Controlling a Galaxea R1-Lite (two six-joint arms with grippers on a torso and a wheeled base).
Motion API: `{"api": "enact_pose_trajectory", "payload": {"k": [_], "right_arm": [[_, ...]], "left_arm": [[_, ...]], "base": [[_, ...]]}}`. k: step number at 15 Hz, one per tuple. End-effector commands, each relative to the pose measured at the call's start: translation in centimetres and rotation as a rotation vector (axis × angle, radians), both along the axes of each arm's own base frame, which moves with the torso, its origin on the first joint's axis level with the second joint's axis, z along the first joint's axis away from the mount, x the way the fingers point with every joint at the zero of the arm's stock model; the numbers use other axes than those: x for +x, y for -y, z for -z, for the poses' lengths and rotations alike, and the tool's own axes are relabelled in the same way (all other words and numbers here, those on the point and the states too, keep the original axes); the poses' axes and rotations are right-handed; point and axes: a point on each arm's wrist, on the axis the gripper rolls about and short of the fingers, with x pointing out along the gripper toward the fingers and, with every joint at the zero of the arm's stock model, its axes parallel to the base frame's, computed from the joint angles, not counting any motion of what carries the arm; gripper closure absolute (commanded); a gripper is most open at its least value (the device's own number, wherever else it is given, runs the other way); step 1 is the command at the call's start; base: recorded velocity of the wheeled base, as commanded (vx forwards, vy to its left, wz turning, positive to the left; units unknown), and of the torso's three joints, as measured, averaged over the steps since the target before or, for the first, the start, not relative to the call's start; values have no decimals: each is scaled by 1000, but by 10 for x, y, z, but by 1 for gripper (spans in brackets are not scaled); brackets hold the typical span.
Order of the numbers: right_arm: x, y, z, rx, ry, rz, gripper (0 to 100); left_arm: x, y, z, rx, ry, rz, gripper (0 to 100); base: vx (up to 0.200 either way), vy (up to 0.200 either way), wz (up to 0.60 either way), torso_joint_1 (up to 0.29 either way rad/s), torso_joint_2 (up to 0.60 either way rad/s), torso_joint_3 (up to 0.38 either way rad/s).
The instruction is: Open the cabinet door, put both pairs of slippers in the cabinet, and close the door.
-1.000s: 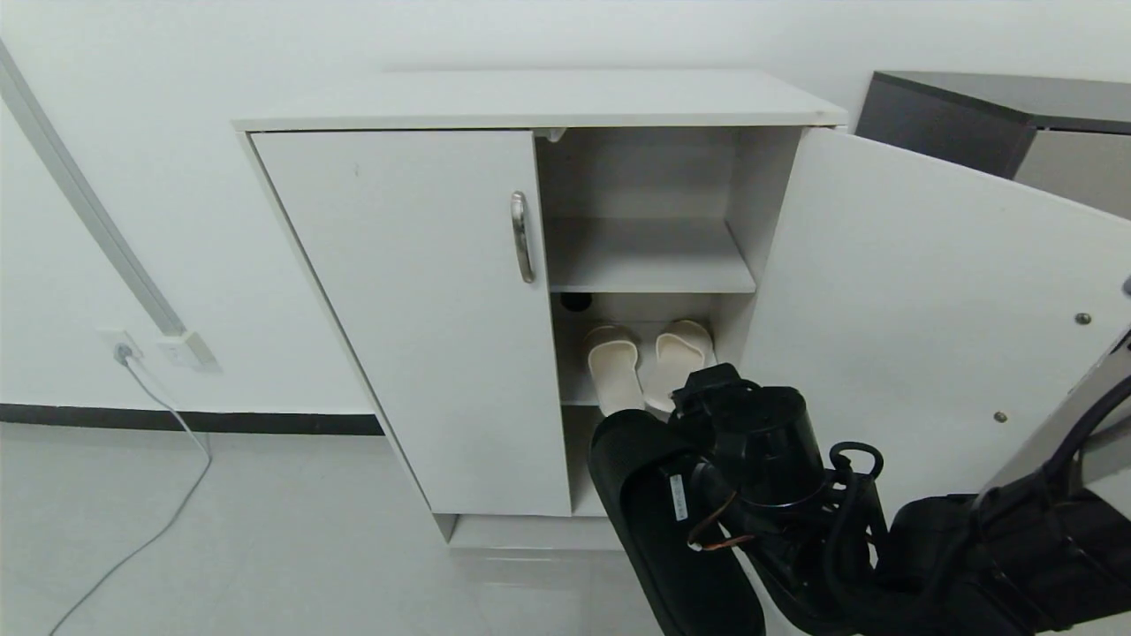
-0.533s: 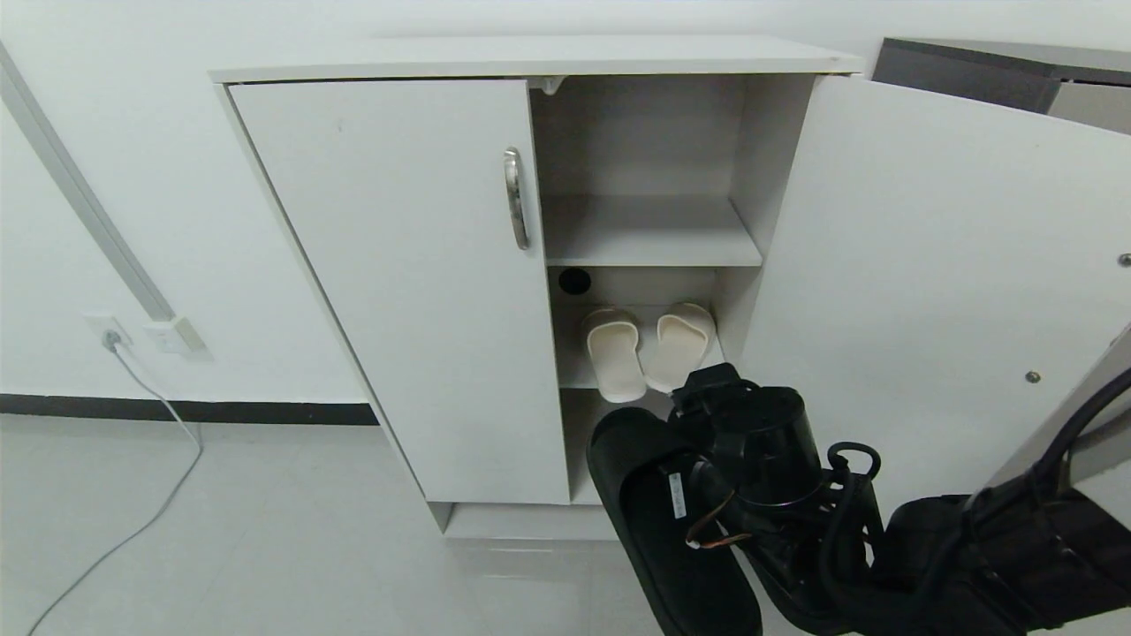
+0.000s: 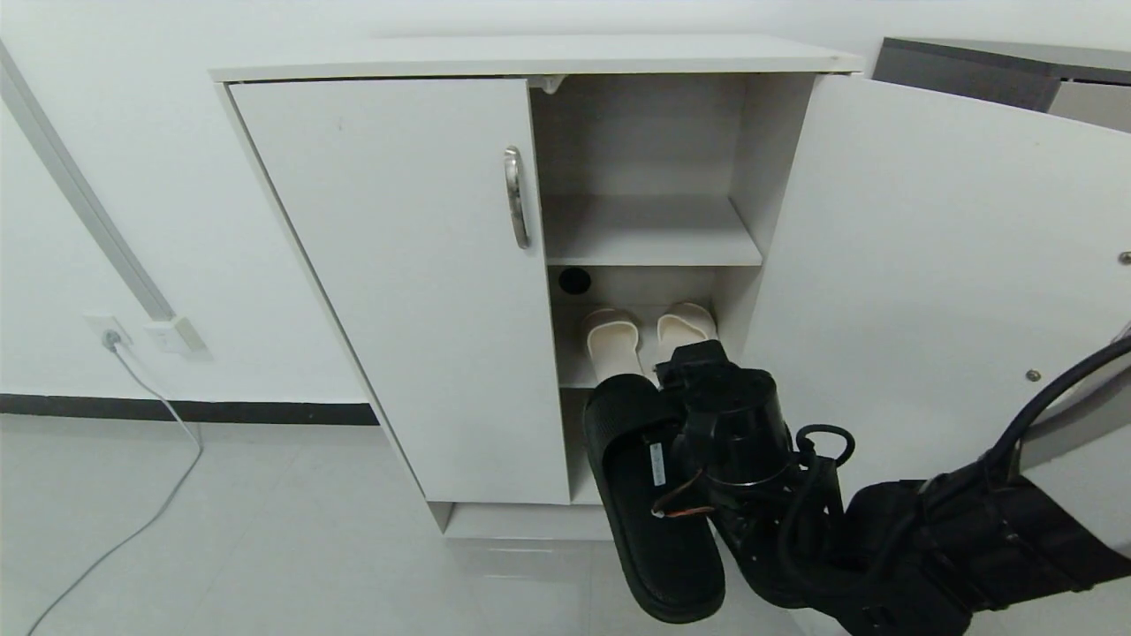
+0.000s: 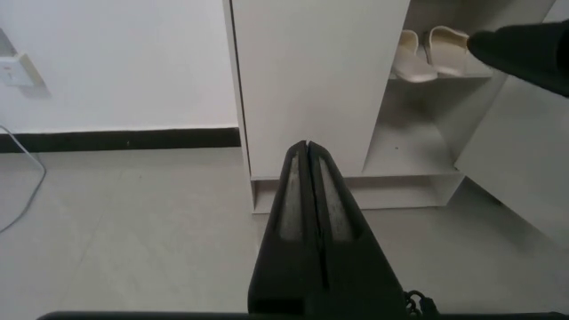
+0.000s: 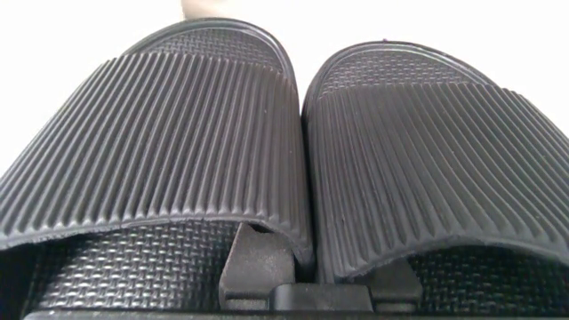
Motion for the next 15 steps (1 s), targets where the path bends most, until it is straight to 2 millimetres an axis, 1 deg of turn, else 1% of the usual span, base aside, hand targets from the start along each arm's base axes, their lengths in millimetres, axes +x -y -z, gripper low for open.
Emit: {"api": "enact_pose_trajectory", "payload": {"k": [1,4,6,8,11,15], "right_arm": [[4,-22,-21,53,22,61,100],[8,-36,-59,90,14,165,100],[10,-38,-79,99,15,179,100],[13,-38,-94,110,44,203,100],[17,-36,-105,103,70,204,100],[19,-36,-103,98,67,204,100]], "left_arm": [[0,0,0,0,-1,0,100],[0,0,0,3,-1,2,100],[0,0,0,3,-1,2,100],[0,0,0,3,-1,2,100],[0,0,0,3,-1,0,100],[0,0,0,3,-1,2,100]], "base": [[0,0,0,0,0,0],[0,0,0,0,0,0],[0,0,0,0,0,0],[0,0,0,0,0,0],[0,0,0,0,0,0],[0,0,0,0,0,0]]}}
